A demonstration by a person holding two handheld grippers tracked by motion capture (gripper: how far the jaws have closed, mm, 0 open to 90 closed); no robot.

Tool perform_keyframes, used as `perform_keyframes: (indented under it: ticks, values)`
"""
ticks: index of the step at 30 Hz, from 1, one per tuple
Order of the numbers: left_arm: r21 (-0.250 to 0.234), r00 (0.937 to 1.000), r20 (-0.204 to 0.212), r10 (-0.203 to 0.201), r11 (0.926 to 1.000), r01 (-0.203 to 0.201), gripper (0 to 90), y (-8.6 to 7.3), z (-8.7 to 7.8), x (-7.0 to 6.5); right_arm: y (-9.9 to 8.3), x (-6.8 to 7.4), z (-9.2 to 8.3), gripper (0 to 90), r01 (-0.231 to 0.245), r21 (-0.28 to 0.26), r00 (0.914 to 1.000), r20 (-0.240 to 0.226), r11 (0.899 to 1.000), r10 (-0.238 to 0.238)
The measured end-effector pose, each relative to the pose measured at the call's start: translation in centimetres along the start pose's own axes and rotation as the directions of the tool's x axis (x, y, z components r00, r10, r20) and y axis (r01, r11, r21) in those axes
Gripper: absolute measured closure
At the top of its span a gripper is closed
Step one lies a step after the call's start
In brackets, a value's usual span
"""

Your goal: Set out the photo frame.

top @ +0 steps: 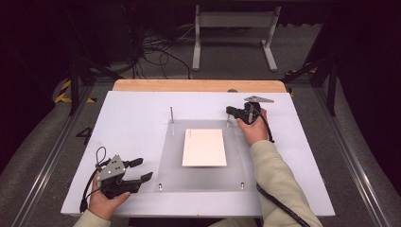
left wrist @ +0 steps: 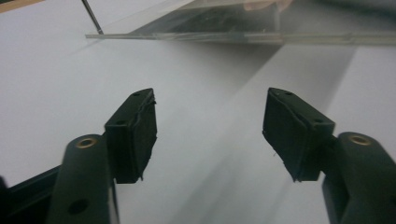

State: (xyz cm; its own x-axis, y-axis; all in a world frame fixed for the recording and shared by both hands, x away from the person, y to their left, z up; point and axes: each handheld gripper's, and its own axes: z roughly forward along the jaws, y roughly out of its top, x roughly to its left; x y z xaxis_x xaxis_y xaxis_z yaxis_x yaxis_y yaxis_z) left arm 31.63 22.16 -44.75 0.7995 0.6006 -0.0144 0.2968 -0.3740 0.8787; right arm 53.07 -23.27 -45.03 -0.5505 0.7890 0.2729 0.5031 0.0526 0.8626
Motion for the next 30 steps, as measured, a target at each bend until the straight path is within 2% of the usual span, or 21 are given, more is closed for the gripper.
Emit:
perform_keyframes:
  ticks: [2, 5, 8, 12, 13, 15, 19, 20, 23, 24, 25, 26, 28, 30]
  values:
    - [-0.011, 1.0000, 0.000, 0.008, 0.9999, -0.008, 33.1, 0.1, 0.3, 0.0, 0.0, 0.0, 0.1, 85.4, -0.008, 0.003, 1.0000, 0.002, 1.000, 0.008]
    - [-0.026, 0.9985, -0.002, 0.054, 0.9982, -0.054, 28.1, 0.6, 1.2, -0.1, 0.3, -0.2, 0.4, 85.2, -0.042, 0.014, 0.9991, 0.002, 0.999, 0.042]
    - [-0.023, 0.9974, -0.007, 0.071, 0.9972, -0.071, 25.2, 0.9, 1.7, -0.3, 0.3, -0.3, 0.5, 84.9, -0.055, 0.014, 0.9985, 0.005, 0.998, 0.055]
    - [-0.060, 0.9958, -0.017, 0.090, 0.9940, -0.091, 19.8, 1.8, 2.3, -0.4, 0.3, -0.4, 0.7, 84.8, -0.066, 0.018, 0.9978, 0.006, 0.998, 0.066]
    - [-0.081, 0.9938, -0.030, 0.107, 0.9908, -0.109, 19.2, 2.3, 2.7, -0.5, 0.3, -0.4, 0.8, 84.8, -0.070, 0.019, 0.9975, 0.007, 0.997, 0.070]
    - [-0.089, 0.9927, -0.040, 0.114, 0.9892, -0.117, 17.4, 2.5, 2.9, -0.6, 0.3, -0.4, 0.8, 84.8, -0.072, 0.022, 0.9974, 0.006, 0.997, 0.072]
    - [-0.120, 0.9875, -0.063, 0.144, 0.9812, -0.151, 13.6, 3.3, 3.6, -0.7, 0.3, -0.4, 0.9, 84.8, -0.085, 0.028, 0.9964, 0.003, 0.996, 0.085]
    - [-0.144, 0.9838, -0.063, 0.168, 0.9740, -0.175, 13.6, 3.6, 3.9, -1.0, 0.3, -0.5, 0.9, 84.8, -0.086, 0.030, 0.9963, 0.003, 0.996, 0.086]
    - [-0.176, 0.9762, -0.064, 0.207, 0.9604, -0.216, 14.7, 4.2, 4.2, -1.4, 0.3, -0.4, 0.9, 84.8, -0.084, 0.034, 0.9964, 0.005, 0.996, 0.084]
    - [-0.176, 0.9762, -0.064, 0.207, 0.9604, -0.216, 15.3, 4.2, 4.2, -1.4, 0.3, -0.4, 0.9, 84.8, -0.085, 0.034, 0.9964, 0.005, 0.996, 0.085]
    - [-0.194, 0.9716, -0.055, 0.230, 0.9520, -0.236, 16.4, 4.5, 4.4, -1.6, 0.3, -0.4, 0.9, 84.8, -0.083, 0.034, 0.9965, 0.006, 0.996, 0.083]
    - [-0.194, 0.9716, -0.055, 0.230, 0.9520, -0.236, 17.7, 4.5, 4.4, -1.6, 0.3, -0.4, 0.9, 84.8, -0.083, 0.034, 0.9965, 0.006, 0.996, 0.083]
    - [-0.211, 0.9688, -0.046, 0.243, 0.9455, -0.248, 19.7, 4.8, 4.7, -1.8, 0.3, -0.4, 0.9, 84.7, -0.083, 0.037, 0.9966, 0.006, 0.996, 0.083]
    - [-0.197, 0.9626, -0.030, 0.269, 0.9427, -0.270, 25.5, 5.0, 5.0, -2.0, 0.2, -0.2, 1.0, 84.4, -0.078, 0.045, 0.9970, 0.006, 0.996, 0.078]
